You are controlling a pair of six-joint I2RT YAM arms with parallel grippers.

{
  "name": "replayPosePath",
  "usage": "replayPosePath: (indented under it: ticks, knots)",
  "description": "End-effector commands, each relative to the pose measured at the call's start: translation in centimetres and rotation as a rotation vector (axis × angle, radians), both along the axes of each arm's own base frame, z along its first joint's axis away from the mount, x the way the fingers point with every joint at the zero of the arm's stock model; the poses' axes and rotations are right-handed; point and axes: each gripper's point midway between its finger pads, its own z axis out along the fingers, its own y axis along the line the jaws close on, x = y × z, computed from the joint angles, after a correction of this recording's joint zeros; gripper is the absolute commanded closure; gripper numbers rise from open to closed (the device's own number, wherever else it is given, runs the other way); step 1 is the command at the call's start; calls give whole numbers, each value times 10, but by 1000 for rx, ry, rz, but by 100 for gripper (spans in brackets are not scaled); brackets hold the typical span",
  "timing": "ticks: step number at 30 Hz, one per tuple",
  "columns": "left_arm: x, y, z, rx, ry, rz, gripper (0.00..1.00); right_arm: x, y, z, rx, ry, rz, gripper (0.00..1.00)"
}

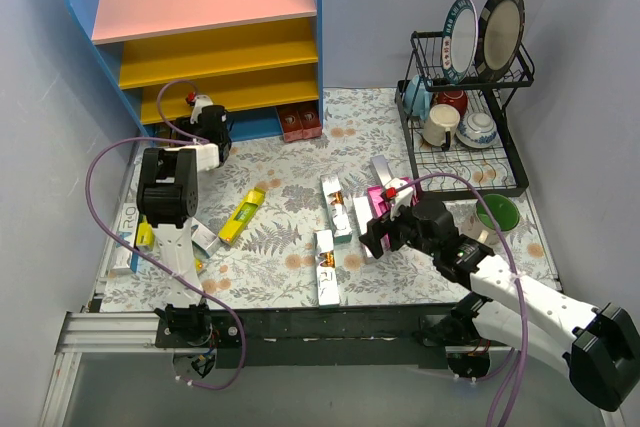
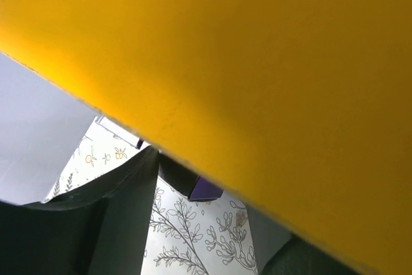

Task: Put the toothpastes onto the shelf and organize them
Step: Adjust the toothpaste on the shelf, then move the shelf to the corner of the board.

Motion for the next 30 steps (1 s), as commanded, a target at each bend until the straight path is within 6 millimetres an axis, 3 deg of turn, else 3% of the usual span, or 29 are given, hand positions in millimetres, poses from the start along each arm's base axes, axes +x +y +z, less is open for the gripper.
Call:
replayPosePath:
  ticks: [1, 5, 9, 13, 16, 19, 20, 23, 27, 30]
  knots:
    - [5, 5, 57, -71, -157, 26, 46, 2, 2, 15, 24, -43, 2, 4]
    - [-4, -3, 64, -123, -176, 16, 39, 1, 3, 22, 40, -48, 6, 4]
    - [-14, -10, 84, -181, -211, -10, 33, 0, 3, 28, 51, -45, 5, 4]
    - [-24, -21, 83, -276, -224, -24, 30, -3, 3, 34, 67, -48, 5, 4]
    - [-33, -27, 72, -361, -233, -13, 28, -3, 1, 38, 76, -55, -1, 4]
    - [-46, -31, 48, -503, -213, 26, 28, -4, -1, 40, 80, -61, -7, 4]
    - [-53, -13, 43, -540, -224, 71, 30, -4, -1, 39, 81, -61, -9, 4]
    - [-67, -7, 26, -683, -252, 106, 31, -4, -2, 39, 80, -62, -8, 4]
    - [-66, -9, 15, -733, -245, 75, 34, -4, -1, 33, 76, -55, -9, 4]
    - [-54, -14, 12, -766, -241, 30, 35, -3, -1, 31, 69, -54, -10, 4]
